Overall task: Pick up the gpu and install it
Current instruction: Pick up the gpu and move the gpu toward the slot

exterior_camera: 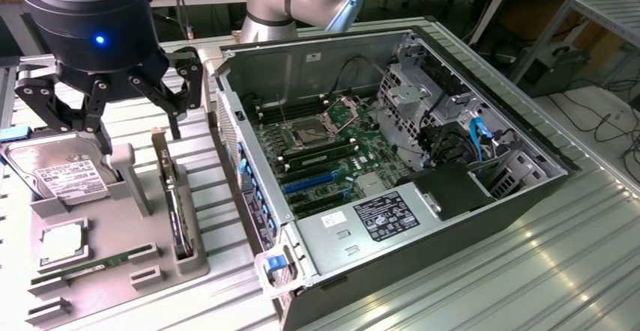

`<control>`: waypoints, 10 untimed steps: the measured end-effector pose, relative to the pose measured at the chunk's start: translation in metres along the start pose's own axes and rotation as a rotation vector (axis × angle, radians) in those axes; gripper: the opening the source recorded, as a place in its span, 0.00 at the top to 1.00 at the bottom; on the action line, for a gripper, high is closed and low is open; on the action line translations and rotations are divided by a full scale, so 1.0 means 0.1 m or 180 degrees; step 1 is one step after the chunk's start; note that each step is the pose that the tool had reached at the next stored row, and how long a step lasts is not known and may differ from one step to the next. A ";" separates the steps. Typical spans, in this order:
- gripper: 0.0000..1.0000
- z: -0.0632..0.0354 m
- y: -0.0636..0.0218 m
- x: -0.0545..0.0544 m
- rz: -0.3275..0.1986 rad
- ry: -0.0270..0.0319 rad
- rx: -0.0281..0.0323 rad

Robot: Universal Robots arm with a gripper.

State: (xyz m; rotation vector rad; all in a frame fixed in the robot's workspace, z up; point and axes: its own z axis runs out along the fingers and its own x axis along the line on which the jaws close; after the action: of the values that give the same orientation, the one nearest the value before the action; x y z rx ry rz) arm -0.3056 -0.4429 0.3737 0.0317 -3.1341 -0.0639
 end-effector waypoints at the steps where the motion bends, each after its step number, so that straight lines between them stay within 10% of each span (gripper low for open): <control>1: 0.28 0.007 0.000 0.00 0.0000 0.0000 0.0001; 10: 0.28 0.126 -0.005 0.00 0.0027 -0.0001 0.0003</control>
State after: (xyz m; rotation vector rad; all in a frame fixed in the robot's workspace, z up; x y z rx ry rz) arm -0.3056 -0.4429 0.3611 0.0186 -3.1344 -0.0622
